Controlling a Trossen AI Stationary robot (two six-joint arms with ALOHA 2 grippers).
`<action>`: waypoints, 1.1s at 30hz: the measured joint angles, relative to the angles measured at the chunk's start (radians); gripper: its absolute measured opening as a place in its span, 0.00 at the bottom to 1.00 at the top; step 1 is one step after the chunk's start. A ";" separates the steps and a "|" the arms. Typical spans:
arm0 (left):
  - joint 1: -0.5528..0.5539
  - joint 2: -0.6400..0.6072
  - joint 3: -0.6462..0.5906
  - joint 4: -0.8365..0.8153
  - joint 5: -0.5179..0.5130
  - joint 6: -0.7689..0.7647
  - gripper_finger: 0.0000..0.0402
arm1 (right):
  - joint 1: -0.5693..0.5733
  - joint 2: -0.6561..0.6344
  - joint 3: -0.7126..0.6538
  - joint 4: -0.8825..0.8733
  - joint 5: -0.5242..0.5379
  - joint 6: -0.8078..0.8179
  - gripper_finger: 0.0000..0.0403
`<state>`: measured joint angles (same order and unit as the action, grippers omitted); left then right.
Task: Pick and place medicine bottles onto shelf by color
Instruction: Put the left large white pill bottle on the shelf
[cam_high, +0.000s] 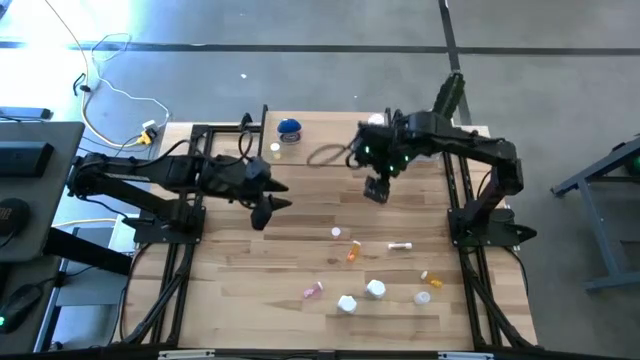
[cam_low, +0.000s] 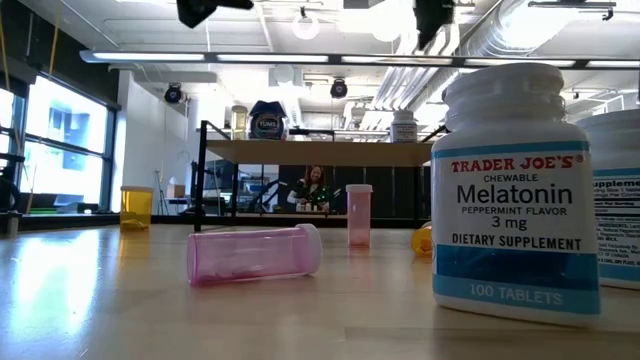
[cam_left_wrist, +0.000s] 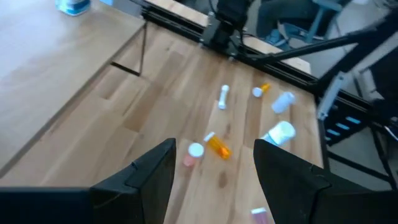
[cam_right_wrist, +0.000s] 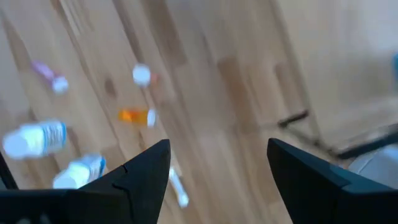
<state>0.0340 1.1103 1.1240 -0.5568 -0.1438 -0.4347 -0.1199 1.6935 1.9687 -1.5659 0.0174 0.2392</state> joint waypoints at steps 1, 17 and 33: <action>-0.010 -0.002 0.000 0.001 -0.001 0.000 0.51 | 0.014 -0.019 -0.049 0.010 0.000 0.026 0.64; -0.057 -0.004 0.000 -0.008 -0.002 0.008 0.51 | 0.375 -0.292 -0.474 0.367 0.080 0.620 0.64; -0.054 -0.003 0.000 -0.105 0.002 0.008 0.51 | 0.652 -0.081 -0.474 0.630 0.245 0.669 0.64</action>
<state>-0.0204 1.1069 1.1240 -0.6619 -0.1417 -0.4263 0.5326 1.6123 1.4948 -0.9357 0.2621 0.9081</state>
